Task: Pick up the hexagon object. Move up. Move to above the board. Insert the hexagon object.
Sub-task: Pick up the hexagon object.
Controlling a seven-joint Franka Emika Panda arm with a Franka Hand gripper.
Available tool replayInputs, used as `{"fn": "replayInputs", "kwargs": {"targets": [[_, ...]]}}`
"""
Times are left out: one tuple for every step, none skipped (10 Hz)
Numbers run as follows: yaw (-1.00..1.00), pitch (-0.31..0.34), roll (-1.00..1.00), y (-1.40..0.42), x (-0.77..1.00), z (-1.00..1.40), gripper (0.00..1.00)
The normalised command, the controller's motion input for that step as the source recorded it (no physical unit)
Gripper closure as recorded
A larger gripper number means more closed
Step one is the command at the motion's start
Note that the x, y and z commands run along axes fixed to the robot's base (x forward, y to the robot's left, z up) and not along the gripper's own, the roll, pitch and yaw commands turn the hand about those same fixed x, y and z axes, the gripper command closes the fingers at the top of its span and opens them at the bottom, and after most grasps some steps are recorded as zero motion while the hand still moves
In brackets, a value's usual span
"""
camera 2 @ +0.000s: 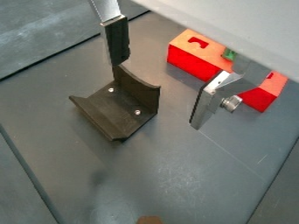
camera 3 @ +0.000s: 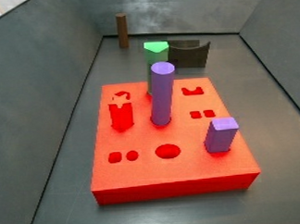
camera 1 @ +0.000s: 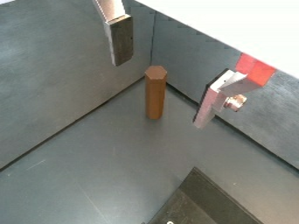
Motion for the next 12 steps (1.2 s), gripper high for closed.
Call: {"fn": "replayInputs", "kwargs": {"targets": [[0.00, -0.067, 0.00, 0.38, -0.45, -0.24, 0.00], [0.11, -0.056, 0.00, 0.67, -0.60, -0.40, 0.00], [0.24, -0.039, 0.00, 0.67, -0.59, -0.53, 0.00], [0.30, -0.080, 0.10, 0.52, -0.65, -0.63, 0.00], [0.33, -0.104, 0.14, 0.43, -0.69, -0.73, 0.00], [0.33, -0.097, 0.08, 0.44, -0.48, -0.83, 0.00], [0.24, -0.170, -0.01, 0.57, -0.09, -0.64, 0.00], [0.22, -0.154, -0.09, 0.70, 0.02, -0.52, 0.00], [0.21, -0.136, -0.02, 0.50, 0.04, -0.77, 0.00], [0.12, -0.020, 0.07, 0.03, 0.04, -0.91, 0.00], [0.06, -0.026, 0.00, 0.00, 0.00, -0.55, 0.00], [0.12, -0.001, 0.00, -0.07, -0.01, -0.33, 0.00]]}}
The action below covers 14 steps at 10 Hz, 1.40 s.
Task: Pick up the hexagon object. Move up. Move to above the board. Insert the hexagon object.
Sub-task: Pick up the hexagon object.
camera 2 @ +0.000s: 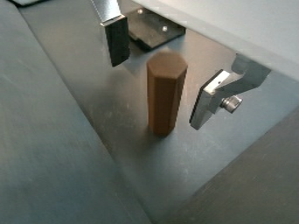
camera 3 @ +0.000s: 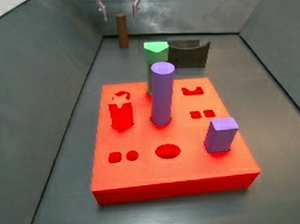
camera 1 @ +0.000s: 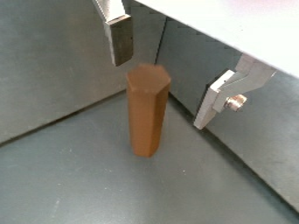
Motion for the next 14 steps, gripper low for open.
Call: {"fn": "replayInputs", "kwargs": {"targets": [[0.10, -0.066, 0.00, -0.10, -0.09, -0.31, 0.00], [0.11, -0.021, 0.01, -0.12, 0.00, -0.13, 0.00], [0.12, 0.000, 0.03, -0.21, 0.00, -0.19, 0.00], [0.00, 0.000, 0.00, 0.00, 0.00, 0.00, 0.00], [0.00, 0.000, 0.00, 0.00, 0.00, 0.00, 1.00], [0.00, 0.000, 0.00, 0.00, 0.00, 0.00, 1.00], [0.00, 0.000, 0.00, 0.00, 0.00, 0.00, 1.00], [0.00, 0.000, 0.00, 0.00, 0.00, 0.00, 1.00], [0.00, 0.000, 0.00, 0.00, 0.00, 0.00, 1.00], [0.00, 0.000, 0.00, 0.00, 0.00, 0.00, 1.00], [0.00, 0.000, 0.00, 0.00, 0.00, 0.00, 1.00], [0.00, 0.000, 0.00, 0.00, 0.00, 0.00, 1.00], [0.00, 0.000, 0.00, 0.00, 0.00, 0.00, 1.00], [0.00, 0.000, 0.00, 0.00, 0.00, 0.00, 1.00]]}}
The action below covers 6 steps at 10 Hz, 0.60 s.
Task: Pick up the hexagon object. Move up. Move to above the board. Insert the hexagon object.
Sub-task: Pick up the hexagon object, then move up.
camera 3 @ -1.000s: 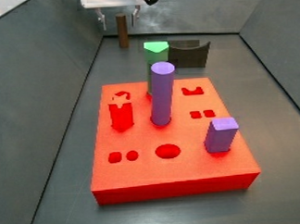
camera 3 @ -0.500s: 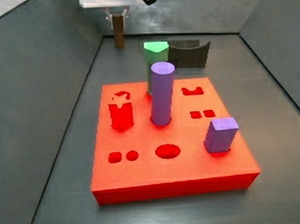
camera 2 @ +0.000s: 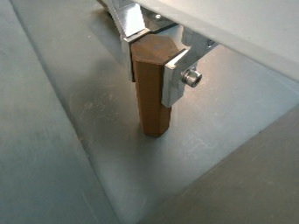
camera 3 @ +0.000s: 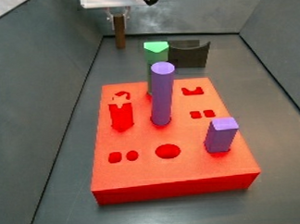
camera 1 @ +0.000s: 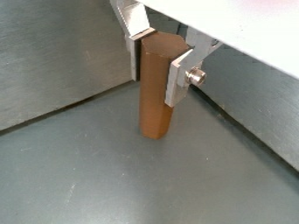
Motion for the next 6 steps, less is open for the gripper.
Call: {"fn": "replayInputs", "kwargs": {"targets": [[0.00, 0.000, 0.00, 0.00, 0.00, 0.00, 1.00], [0.00, 0.000, 0.00, 0.00, 0.00, 0.83, 1.00], [0.01, 0.000, 0.01, 0.02, 0.00, 0.80, 1.00], [0.00, 0.008, 0.02, 0.03, -0.01, 0.73, 1.00], [-0.01, 0.027, 0.04, 0.02, -0.02, 0.57, 1.00], [-0.01, 0.040, 0.06, 0.01, -0.02, 0.43, 1.00]]}}
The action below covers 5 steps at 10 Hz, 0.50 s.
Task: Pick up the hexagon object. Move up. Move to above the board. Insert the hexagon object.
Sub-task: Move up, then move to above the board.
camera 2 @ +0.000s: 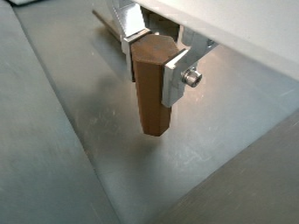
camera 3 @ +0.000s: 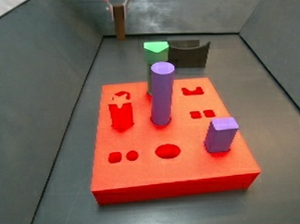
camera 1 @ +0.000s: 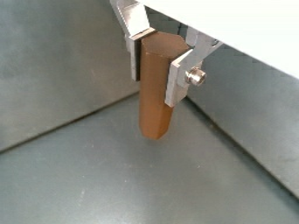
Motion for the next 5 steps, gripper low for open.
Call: {"fn": "replayInputs", "kwargs": {"targets": [[-0.01, 0.056, 0.08, 0.01, -0.03, 0.24, 1.00], [0.21, 0.067, -0.10, -0.27, -0.28, 1.00, 1.00], [0.20, 0.055, -0.07, -0.28, -0.29, 1.00, 1.00], [0.16, 0.023, -0.03, -0.26, -0.27, 1.00, 1.00], [0.10, 0.024, 0.03, -0.22, -0.24, 1.00, 1.00]]}}
